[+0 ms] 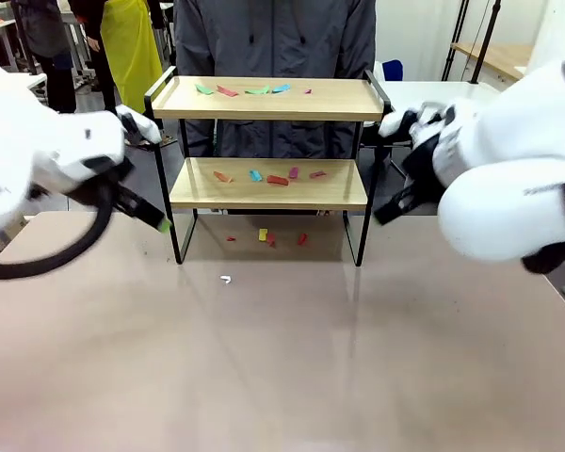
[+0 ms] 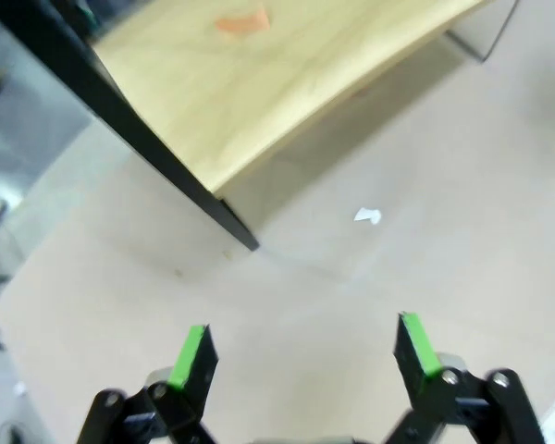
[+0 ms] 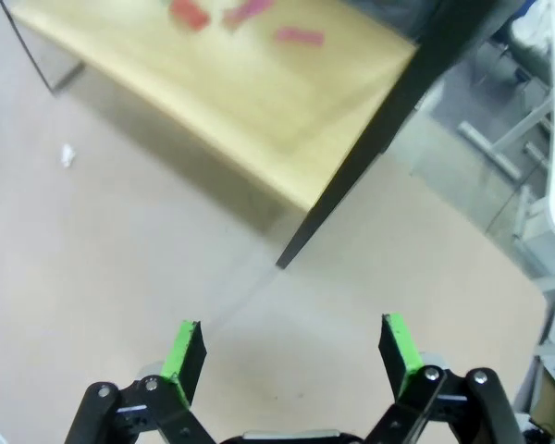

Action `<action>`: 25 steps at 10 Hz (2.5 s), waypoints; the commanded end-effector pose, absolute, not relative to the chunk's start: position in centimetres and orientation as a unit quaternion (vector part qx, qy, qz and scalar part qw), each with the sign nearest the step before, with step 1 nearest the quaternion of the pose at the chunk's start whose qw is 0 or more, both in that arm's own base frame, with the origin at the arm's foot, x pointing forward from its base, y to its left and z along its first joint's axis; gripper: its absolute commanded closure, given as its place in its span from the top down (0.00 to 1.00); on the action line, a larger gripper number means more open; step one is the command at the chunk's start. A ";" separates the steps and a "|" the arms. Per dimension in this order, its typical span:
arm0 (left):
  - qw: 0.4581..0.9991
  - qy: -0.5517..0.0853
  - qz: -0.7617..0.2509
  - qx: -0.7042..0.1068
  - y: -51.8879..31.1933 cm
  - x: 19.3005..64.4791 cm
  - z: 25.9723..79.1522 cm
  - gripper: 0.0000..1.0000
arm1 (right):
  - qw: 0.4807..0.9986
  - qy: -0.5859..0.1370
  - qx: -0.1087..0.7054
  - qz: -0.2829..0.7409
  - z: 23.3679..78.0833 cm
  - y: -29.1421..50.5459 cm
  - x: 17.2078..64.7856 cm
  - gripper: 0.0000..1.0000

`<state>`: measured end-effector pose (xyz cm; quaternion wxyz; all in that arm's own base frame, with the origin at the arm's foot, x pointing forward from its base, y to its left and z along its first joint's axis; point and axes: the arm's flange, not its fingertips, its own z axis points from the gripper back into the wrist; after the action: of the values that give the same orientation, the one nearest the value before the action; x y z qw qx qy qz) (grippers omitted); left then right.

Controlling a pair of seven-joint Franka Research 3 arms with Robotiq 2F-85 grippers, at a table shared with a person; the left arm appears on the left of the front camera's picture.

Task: Clean the shelf.
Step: Pick up the Duster handed by the human.

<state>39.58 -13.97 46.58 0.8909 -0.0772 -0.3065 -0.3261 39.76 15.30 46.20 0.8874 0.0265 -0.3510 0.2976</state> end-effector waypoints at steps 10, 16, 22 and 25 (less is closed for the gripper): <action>0.714 -0.348 -0.555 -0.247 1.4 44.3 48.5 1.00 | 0.807 -0.427 0.181 0.365 48.0 -6.0 42.8 1.00; 0.706 -0.348 -0.557 -0.265 3.1 48.3 47.1 1.00 | 0.788 -0.446 0.205 0.371 47.2 -8.7 45.9 1.00; 0.554 -0.446 -0.561 -0.423 10.6 57.2 36.2 1.00 | 0.684 -0.530 0.314 0.391 39.3 -17.9 53.6 1.00; 0.511 -0.479 -0.562 -0.439 12.4 58.0 35.0 1.00 | 0.659 -0.565 0.337 0.364 37.9 -19.7 55.3 1.00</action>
<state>57.47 12.52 34.33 0.5319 -0.4338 -0.4624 -0.5613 54.44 -19.28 37.14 0.6766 0.3290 -0.5497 0.3630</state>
